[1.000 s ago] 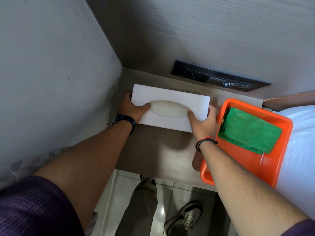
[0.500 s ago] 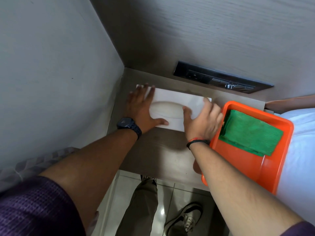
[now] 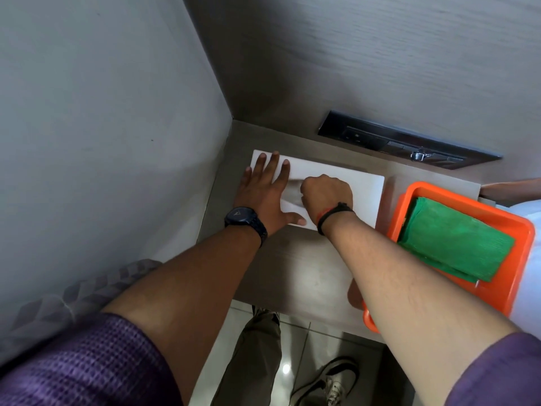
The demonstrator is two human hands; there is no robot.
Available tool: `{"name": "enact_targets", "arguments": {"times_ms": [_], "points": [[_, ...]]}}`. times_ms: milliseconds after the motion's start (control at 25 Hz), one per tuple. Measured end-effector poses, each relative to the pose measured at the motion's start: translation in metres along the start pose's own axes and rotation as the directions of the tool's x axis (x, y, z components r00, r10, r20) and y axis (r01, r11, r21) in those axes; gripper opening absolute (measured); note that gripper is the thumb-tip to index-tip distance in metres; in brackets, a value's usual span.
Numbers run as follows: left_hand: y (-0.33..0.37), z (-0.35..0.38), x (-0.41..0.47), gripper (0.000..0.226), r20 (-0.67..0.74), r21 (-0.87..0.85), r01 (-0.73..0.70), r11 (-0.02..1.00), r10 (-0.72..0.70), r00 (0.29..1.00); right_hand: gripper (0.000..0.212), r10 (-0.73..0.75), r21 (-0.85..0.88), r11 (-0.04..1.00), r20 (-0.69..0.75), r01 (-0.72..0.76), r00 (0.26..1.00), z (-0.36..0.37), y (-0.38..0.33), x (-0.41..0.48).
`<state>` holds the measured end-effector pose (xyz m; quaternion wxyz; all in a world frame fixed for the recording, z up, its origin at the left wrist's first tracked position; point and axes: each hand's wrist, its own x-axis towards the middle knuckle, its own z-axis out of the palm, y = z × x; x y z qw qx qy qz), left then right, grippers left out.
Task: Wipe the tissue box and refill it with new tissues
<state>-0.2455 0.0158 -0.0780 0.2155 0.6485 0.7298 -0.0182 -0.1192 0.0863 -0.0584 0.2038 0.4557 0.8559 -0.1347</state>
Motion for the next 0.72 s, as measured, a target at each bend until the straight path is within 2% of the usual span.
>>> {"name": "enact_targets", "arguments": {"times_ms": [120,280,480,560,640,720], "points": [[0.001,-0.003,-0.001,0.119,0.029,0.006,0.005,1.0,-0.005,1.0,0.018,-0.01,0.031,0.999,-0.018,0.01,1.0,0.002,0.004,-0.004],[0.004,-0.007,-0.001,0.119,0.039,0.023,0.021,1.0,-0.022,0.999,0.023,0.039,0.201,0.98,-0.123,-0.013,0.992,0.001,0.015,-0.017],[0.004,-0.007,0.001,0.119,0.059,0.051,0.045,0.998,-0.048,0.997,0.023,0.109,0.362,0.931,-0.137,-0.053,0.985,-0.008,0.02,-0.028],[0.008,-0.01,0.001,0.12,0.061,0.051,0.043,0.998,-0.046,0.997,0.025,0.166,0.459,0.886,-0.194,-0.06,0.967,-0.019,0.017,-0.037],[0.01,-0.019,-0.002,0.122,0.074,0.038,0.07,0.997,-0.073,0.995,0.021,0.258,0.58,0.814,-0.314,-0.031,0.914,-0.046,0.018,-0.049],[0.015,-0.031,-0.013,0.12,0.043,0.035,0.077,0.996,-0.079,0.996,0.011,0.429,0.752,0.652,-0.466,0.091,0.774,-0.081,0.025,-0.071]]}}
